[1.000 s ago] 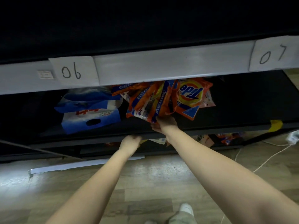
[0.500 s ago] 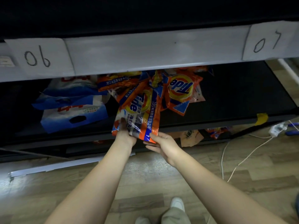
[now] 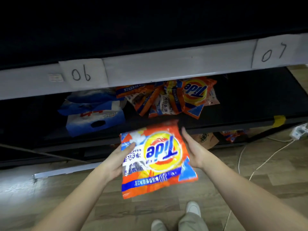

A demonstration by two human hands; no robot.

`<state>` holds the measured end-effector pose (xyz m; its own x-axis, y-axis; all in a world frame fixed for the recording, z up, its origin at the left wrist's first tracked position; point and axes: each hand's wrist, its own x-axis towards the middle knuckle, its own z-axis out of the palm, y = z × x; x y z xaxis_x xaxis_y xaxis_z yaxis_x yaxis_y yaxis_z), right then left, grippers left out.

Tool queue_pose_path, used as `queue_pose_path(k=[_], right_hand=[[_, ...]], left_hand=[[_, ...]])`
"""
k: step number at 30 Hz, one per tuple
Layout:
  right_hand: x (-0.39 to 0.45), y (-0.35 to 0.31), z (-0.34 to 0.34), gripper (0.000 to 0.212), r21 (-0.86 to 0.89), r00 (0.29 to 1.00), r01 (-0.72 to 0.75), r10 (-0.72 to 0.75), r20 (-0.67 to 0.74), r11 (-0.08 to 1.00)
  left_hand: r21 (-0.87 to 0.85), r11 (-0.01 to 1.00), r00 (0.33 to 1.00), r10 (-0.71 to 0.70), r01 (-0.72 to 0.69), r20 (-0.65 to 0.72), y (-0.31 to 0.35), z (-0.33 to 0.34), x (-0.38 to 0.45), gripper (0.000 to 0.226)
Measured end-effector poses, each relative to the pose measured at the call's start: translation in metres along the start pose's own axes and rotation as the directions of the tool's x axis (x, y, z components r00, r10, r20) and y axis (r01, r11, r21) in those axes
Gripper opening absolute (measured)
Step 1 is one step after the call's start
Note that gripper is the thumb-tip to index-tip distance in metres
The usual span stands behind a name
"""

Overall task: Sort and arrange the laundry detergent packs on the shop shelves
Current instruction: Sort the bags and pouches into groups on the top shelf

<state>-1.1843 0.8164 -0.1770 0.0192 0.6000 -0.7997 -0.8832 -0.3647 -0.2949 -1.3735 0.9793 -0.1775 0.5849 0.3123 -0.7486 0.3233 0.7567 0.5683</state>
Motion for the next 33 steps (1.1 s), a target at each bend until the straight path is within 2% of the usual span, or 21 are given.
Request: queue_pose_path(k=[2,4,7,10,13,17,19,21,23,27,30,33], right_hand=[[-0.010,0.004,-0.001,0.080,0.010,1.000,-0.029,0.029,0.013,1.000],[-0.027,0.008,0.001,0.075,-0.008,1.000,-0.014,0.015,0.021,1.000],[-0.057,0.015,0.003,0.066,-0.138,0.996,0.085,-0.085,0.004,0.987],[-0.096,0.017,0.003,0.060,-0.172,0.979,0.188,-0.200,-0.051,0.967],[-0.146,0.013,0.000,0.056,-0.173,0.953,0.281,-0.296,-0.069,0.944],[-0.221,0.007,0.004,0.049,-0.209,0.895,0.424,-0.443,-0.052,0.881],[-0.260,0.004,0.009,0.056,-0.219,0.849,0.504,-0.526,-0.049,0.835],[-0.297,0.000,0.018,0.085,-0.238,0.791,0.585,-0.610,-0.043,0.775],[-0.332,-0.005,0.033,0.102,-0.253,0.720,0.668,-0.693,-0.017,0.700],[-0.403,-0.021,0.085,0.100,-0.290,0.554,0.808,-0.828,0.082,0.512],[-0.446,-0.032,0.128,0.094,-0.290,0.427,0.884,-0.886,0.180,0.367],[-0.477,-0.041,0.170,0.088,-0.266,0.327,0.928,-0.911,0.250,0.260]], left_hand=[[0.149,0.989,0.998,-0.009,-0.002,0.068,0.011,0.008,-0.014,0.058],[0.260,0.965,0.998,-0.002,-0.016,0.069,0.020,0.017,-0.023,0.058],[0.323,0.947,0.999,-0.018,0.002,0.047,0.030,0.037,-0.037,0.065],[0.355,0.935,0.994,-0.033,-0.005,0.100,0.036,0.064,-0.055,0.070],[0.393,0.919,0.988,-0.018,-0.044,0.152,0.046,0.103,-0.080,0.057],[0.474,0.869,0.972,0.036,-0.145,0.233,0.065,0.157,-0.122,0.027],[0.483,0.849,0.953,0.074,-0.215,0.293,0.077,0.181,-0.152,0.029],[0.472,0.824,0.921,0.145,-0.314,0.360,0.090,0.203,-0.183,0.043],[0.462,0.778,0.876,0.226,-0.426,0.426,0.105,0.221,-0.219,0.046],[0.378,0.672,0.747,0.414,-0.636,0.520,0.147,0.243,-0.292,0.043],[0.309,0.597,0.648,0.511,-0.740,0.565,0.179,0.249,-0.350,0.037],[0.285,0.464,0.536,0.614,-0.839,0.579,0.206,0.246,-0.401,0.036]])
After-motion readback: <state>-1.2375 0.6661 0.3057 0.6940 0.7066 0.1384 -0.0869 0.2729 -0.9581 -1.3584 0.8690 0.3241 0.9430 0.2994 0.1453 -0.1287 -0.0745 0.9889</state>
